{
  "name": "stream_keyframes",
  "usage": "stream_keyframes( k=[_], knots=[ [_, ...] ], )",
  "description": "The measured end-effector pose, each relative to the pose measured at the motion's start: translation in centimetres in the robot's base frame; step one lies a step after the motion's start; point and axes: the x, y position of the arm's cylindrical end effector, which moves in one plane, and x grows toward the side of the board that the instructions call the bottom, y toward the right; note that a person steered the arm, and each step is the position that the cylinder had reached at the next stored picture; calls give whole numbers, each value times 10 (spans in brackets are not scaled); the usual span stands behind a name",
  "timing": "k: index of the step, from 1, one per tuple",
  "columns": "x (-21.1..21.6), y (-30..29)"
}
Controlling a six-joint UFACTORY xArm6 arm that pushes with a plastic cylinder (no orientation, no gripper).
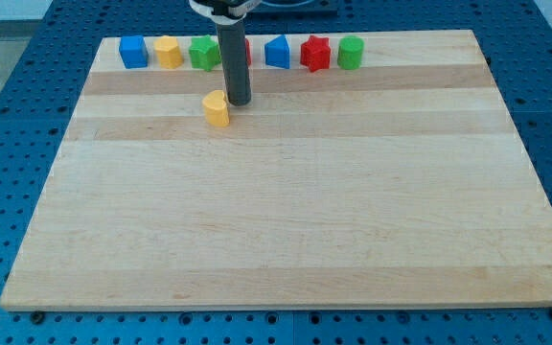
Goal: Nudge the blue cube a bit down
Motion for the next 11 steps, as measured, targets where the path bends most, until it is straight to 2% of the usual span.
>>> stream_keyframes(
  k=[1,3,5,6,8,9,11],
  knots=[
    [-7,-19],
    [-15,-128],
    [-46,-209],
    [-66,-224],
    [-127,-211],
    [-136,-193],
    [-99,-188]
  ],
)
